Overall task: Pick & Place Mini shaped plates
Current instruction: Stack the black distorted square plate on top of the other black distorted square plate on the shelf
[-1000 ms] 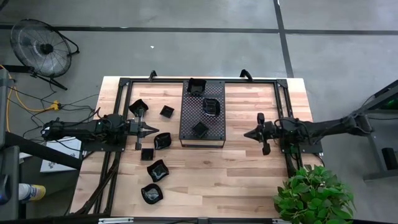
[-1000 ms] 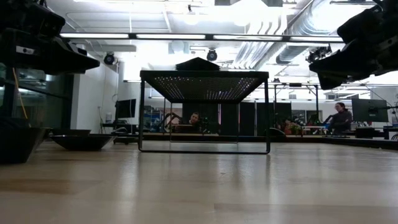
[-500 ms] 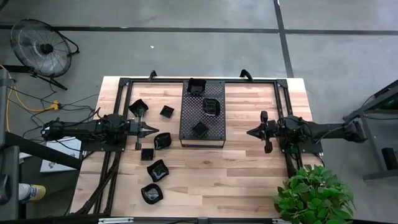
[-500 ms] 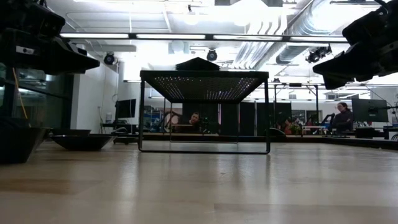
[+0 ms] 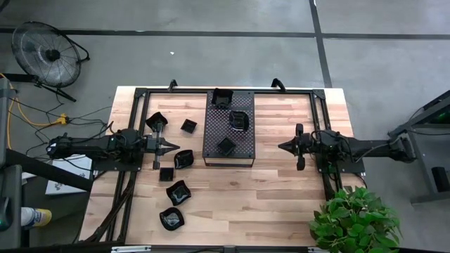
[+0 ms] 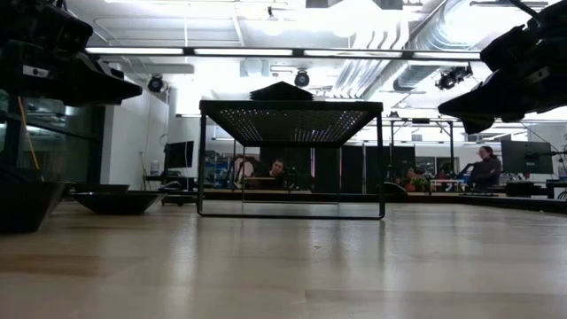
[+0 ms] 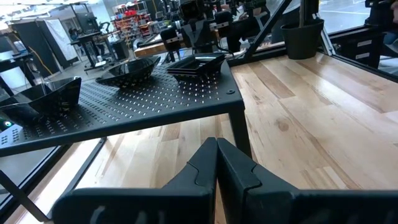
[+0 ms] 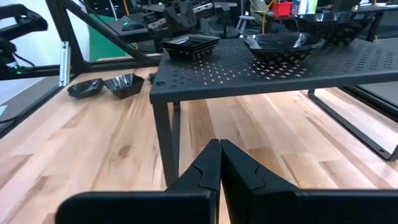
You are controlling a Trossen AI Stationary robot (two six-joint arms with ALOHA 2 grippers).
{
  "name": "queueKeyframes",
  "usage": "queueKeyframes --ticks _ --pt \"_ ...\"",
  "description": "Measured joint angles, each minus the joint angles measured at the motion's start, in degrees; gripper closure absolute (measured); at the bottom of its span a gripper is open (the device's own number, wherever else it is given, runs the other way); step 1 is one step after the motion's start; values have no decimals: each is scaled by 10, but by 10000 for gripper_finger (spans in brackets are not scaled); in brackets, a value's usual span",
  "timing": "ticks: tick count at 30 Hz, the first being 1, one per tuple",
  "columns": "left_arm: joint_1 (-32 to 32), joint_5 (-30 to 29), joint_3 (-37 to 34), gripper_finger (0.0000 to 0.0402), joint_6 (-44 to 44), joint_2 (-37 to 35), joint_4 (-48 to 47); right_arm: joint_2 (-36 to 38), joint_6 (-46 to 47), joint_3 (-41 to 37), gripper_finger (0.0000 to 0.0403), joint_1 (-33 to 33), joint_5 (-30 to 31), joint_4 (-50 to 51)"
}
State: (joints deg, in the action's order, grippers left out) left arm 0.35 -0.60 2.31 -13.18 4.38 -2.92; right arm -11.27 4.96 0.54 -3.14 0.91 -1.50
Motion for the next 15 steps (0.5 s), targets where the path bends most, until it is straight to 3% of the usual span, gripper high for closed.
queueKeyframes --ticks 15 --pt "0 0 0 400 4 0 1 0 1 0 402 0 -5 0"
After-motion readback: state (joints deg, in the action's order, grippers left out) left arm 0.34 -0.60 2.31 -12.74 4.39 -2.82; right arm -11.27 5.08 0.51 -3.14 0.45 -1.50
